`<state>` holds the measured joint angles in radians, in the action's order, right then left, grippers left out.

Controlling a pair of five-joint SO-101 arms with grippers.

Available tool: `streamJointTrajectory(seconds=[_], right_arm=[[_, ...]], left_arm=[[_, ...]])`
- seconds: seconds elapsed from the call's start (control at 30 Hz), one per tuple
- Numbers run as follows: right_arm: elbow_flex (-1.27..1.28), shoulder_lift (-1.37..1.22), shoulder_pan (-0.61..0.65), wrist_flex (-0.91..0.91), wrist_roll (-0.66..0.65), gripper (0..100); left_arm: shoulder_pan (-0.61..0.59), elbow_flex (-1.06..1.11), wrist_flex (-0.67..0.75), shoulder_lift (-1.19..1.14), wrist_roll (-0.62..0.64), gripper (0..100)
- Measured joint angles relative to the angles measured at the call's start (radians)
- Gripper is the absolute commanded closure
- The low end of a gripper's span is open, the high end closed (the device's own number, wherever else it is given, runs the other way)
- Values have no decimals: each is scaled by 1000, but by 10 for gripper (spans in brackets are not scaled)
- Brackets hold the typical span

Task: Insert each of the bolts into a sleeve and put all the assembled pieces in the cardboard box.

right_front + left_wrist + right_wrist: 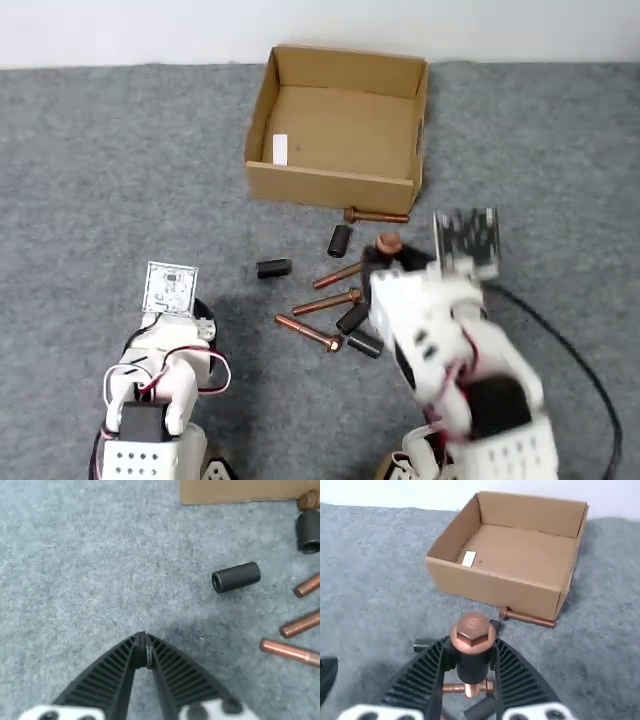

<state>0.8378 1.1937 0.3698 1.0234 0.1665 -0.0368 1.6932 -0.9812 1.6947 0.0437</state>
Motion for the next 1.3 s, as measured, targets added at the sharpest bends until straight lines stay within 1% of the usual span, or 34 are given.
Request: streamJointTrajectory(seconds=[0.17, 0.43, 0.63, 0.87, 0.97, 1.03, 1.1, 1.17, 1.3], right_arm=[[-239, -338, -11, -107, 11, 991], [-537, -813, -94, -344, 12, 991], [-744, -1125, -107, -422, 12, 991], [-997, -1462, -109, -431, 12, 991], [-1068, -1597, -114, -431, 12, 991], [-1100, -1676, -115, -416, 12, 987], [-1131, -1735, -117, -364, 12, 985], [-1162, -1791, -117, -293, 12, 955], [-1267, -1872, -120, -164, 15, 837]], left_arm=[[0, 2, 2, 0, 0, 994], [0, 2, 2, 0, 0, 994], [0, 2, 2, 0, 0, 994], [0, 2, 2, 0, 0, 994], [0, 2, 2, 0, 0, 994], [0, 2, 2, 0, 0, 994], [0, 2, 2, 0, 0, 994], [0, 2, 2, 0, 0, 994], [0, 2, 2, 0, 0, 994]])
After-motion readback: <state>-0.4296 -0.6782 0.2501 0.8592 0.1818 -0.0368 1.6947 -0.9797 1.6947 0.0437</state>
